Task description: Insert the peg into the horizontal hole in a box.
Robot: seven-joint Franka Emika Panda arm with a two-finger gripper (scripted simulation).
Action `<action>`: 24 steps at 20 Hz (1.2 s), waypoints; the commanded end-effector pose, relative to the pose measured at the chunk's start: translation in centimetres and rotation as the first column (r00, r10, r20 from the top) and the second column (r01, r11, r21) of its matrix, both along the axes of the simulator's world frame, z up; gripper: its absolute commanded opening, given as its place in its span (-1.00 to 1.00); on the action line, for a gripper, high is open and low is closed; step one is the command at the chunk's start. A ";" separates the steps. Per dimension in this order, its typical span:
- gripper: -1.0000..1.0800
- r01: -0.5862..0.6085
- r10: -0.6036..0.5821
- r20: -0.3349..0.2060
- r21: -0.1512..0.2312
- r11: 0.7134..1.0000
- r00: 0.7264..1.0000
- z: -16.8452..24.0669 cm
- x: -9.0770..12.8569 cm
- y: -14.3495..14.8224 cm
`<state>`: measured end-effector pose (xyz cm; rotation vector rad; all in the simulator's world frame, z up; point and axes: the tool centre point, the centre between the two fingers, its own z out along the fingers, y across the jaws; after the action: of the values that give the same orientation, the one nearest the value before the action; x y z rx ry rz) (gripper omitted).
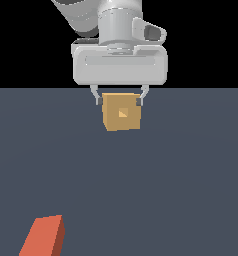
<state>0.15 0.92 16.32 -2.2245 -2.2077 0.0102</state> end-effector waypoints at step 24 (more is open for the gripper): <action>0.92 -0.081 0.081 0.005 -0.001 0.997 0.997 -4.5 -4.6 -14.3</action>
<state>-3.98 -11.77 12.34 -2.1455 -2.2892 0.0067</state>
